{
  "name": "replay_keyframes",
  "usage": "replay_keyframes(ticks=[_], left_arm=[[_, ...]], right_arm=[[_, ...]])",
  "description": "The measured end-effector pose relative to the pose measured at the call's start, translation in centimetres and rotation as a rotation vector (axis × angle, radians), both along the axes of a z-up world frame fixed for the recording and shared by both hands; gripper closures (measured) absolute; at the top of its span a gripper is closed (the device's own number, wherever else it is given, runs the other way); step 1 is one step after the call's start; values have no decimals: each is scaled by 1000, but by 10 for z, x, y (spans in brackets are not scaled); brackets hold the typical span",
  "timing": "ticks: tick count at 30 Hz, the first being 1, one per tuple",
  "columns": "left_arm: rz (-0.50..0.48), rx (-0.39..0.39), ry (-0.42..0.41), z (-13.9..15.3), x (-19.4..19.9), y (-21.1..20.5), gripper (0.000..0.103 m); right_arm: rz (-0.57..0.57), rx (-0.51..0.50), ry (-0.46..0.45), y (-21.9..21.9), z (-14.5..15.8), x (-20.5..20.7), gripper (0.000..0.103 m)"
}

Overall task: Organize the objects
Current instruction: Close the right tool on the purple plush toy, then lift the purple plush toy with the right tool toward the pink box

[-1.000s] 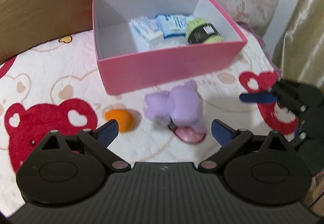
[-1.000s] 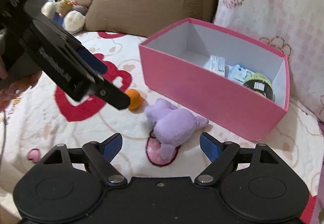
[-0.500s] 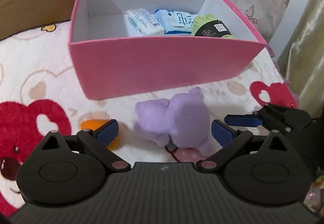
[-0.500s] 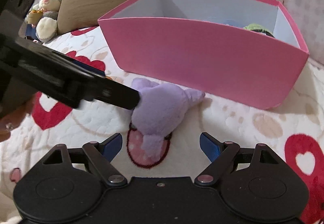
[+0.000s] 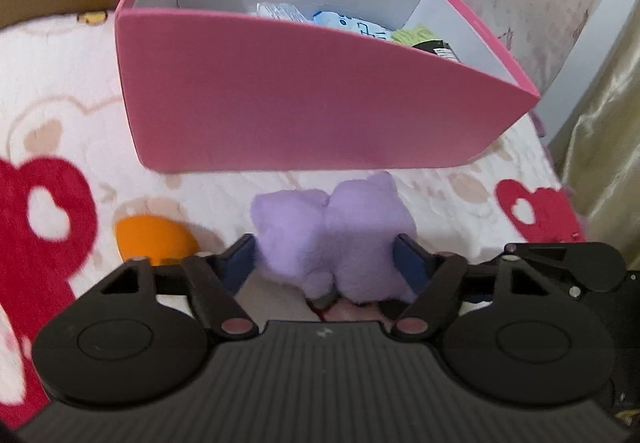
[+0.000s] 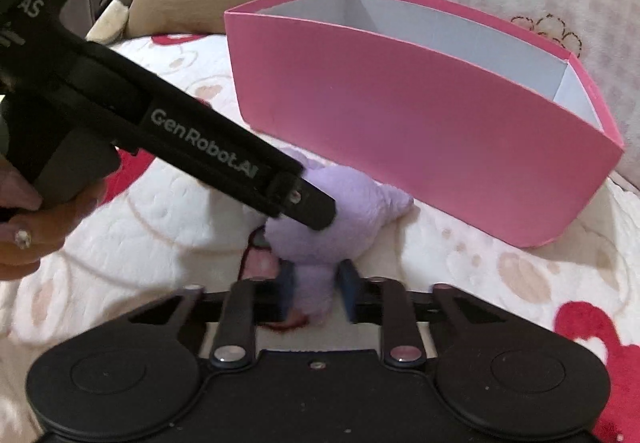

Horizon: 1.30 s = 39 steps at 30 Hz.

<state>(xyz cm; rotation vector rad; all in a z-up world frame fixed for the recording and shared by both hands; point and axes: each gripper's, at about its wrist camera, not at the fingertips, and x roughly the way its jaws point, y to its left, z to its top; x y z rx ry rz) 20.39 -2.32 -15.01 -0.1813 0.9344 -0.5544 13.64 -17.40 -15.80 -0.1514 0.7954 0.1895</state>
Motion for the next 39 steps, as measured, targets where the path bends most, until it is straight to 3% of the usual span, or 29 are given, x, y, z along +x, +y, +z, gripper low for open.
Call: replay_keyframes(ticks=[2,5,7,9,10,17,23,27,39], left_arm=[[-8,-59,45,-1,-2,4,41],[-2,-51,79,-4,-3,2,51],[8,-46,81,-6,-3,1,54],[32,-68,90,-7,-3,4,56],[43,-80,94,-7,-2,6,58],[101,-161,154,-17,1,17,64],[127,-166,141,-22,0,13,63],[154,-214,148,-26,-3,13,63],[116,-97,7,13,-27,5,68]], right_arm=[[1,-15,16,-5,7,-7,82],[25,0,74,-18,12,-10,81],[26,34,73,-26,16,-11,69],[12,53,44,-28,19,-11,50],[6,64,31,-29,19,-10,48],[-28,99,47,-30,2,8,52],[-52,161,43,-34,-5,6,54],[-56,158,32,-33,-13,7,52],[-27,-21,-34,-2,16,-5,56]])
